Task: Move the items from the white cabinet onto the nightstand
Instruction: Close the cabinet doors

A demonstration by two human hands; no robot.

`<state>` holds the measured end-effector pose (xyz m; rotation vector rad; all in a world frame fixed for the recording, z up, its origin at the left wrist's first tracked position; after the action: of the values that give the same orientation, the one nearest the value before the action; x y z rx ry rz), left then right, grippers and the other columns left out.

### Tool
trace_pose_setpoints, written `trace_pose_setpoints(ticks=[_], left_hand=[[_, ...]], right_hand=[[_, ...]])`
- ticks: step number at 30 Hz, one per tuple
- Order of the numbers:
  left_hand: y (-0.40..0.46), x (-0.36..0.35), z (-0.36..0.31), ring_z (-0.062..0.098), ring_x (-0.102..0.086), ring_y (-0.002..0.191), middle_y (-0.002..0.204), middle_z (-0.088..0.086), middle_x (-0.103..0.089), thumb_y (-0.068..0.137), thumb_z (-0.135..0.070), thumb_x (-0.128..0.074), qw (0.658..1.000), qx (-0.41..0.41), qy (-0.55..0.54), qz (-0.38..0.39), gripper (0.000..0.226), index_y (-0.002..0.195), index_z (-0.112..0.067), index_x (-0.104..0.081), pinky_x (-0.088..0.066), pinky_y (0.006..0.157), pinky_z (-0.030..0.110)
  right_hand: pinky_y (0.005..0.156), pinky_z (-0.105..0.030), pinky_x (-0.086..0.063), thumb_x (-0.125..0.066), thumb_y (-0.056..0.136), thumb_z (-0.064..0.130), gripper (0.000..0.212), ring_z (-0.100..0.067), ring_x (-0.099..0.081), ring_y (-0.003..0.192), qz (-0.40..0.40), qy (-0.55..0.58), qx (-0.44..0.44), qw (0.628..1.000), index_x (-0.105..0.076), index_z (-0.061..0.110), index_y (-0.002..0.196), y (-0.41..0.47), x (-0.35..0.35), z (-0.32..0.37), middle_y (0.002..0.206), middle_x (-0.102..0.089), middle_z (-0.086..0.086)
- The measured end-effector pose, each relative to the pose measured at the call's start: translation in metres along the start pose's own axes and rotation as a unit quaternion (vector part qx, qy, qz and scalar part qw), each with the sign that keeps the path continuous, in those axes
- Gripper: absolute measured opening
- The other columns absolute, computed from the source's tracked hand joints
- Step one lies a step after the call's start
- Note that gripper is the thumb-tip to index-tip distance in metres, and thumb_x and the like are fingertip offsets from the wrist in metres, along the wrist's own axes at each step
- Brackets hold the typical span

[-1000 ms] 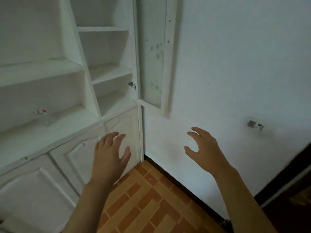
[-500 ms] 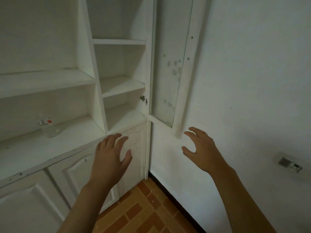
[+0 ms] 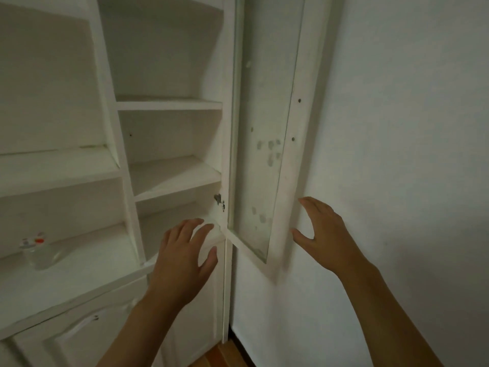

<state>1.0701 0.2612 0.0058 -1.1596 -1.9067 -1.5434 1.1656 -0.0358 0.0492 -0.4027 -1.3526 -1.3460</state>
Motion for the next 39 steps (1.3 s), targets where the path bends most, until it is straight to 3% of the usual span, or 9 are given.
trace_pose_setpoints(ticks=[6,15,22,28,37,39], left_hand=[[0.048,-0.041,-0.023,0.019,-0.044,0.137,0.148,-0.004,-0.05,0.1,-0.057,-0.039,1.0,-0.015,-0.008,-0.003,0.056,0.149,-0.03,-0.044,-0.04,0.114,0.051],[0.114,-0.066,-0.04,0.018,-0.042,0.14,0.148,-0.004,-0.051,0.101,-0.057,-0.041,0.998,-0.063,-0.019,-0.01,0.058,0.15,-0.026,-0.046,-0.038,0.117,0.048],[0.155,-0.075,-0.042,0.016,-0.041,0.139,0.147,-0.005,-0.051,0.1,-0.055,-0.044,0.992,-0.116,-0.042,0.0,0.057,0.149,-0.026,-0.046,-0.039,0.116,0.051],[0.181,-0.085,-0.035,0.02,-0.044,0.139,0.146,-0.004,-0.052,0.1,-0.055,-0.045,0.985,-0.155,-0.072,0.014,0.056,0.148,-0.027,-0.047,-0.041,0.112,0.055],[0.195,-0.094,-0.044,0.016,-0.041,0.136,0.145,-0.005,-0.053,0.096,-0.058,-0.047,0.977,-0.193,-0.093,0.005,0.06,0.148,-0.028,-0.047,-0.039,0.115,0.043],[0.193,-0.092,-0.045,0.016,-0.04,0.135,0.145,-0.005,-0.052,0.097,-0.059,-0.046,0.975,-0.193,-0.109,0.001,0.061,0.149,-0.027,-0.047,-0.041,0.114,0.046]], right_hand=[[0.123,-0.043,-0.029,-0.059,0.096,0.053,0.082,-0.015,-0.027,0.152,-0.013,0.025,0.025,0.999,-0.019,0.026,0.163,0.056,0.006,-0.033,0.166,-0.029,0.006],[0.126,-0.045,-0.025,-0.058,0.098,0.054,0.087,-0.016,-0.021,0.155,-0.035,0.021,0.032,0.999,-0.013,0.022,0.165,0.105,0.01,-0.051,0.17,-0.022,0.003],[0.127,-0.041,-0.021,-0.058,0.098,0.052,0.083,-0.019,-0.022,0.155,-0.034,-0.001,0.021,0.999,-0.02,0.018,0.164,0.129,0.008,-0.044,0.169,-0.024,0.0],[0.121,-0.047,-0.034,-0.055,0.092,0.062,0.083,-0.016,-0.034,0.148,-0.059,-0.002,-0.012,0.998,-0.03,0.021,0.159,0.146,0.008,-0.038,0.161,-0.037,0.005],[0.12,-0.043,-0.037,-0.065,0.087,0.061,0.09,-0.014,-0.036,0.147,-0.066,-0.025,-0.01,0.997,-0.032,0.018,0.159,0.131,0.007,-0.011,0.16,-0.04,0.004],[0.119,-0.042,-0.038,-0.064,0.088,0.058,0.088,-0.012,-0.035,0.147,-0.063,-0.035,0.015,0.997,-0.032,0.018,0.159,0.127,0.007,0.002,0.16,-0.039,0.004]])
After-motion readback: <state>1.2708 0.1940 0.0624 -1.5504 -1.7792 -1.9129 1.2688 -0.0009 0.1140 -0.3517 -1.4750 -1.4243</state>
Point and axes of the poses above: each hand's wrist, its own y-axis towards the middle knuckle, its own x-axis out of the back of the hand, z = x × y, the point moved 7 cm from there along y, towards the middle knuckle
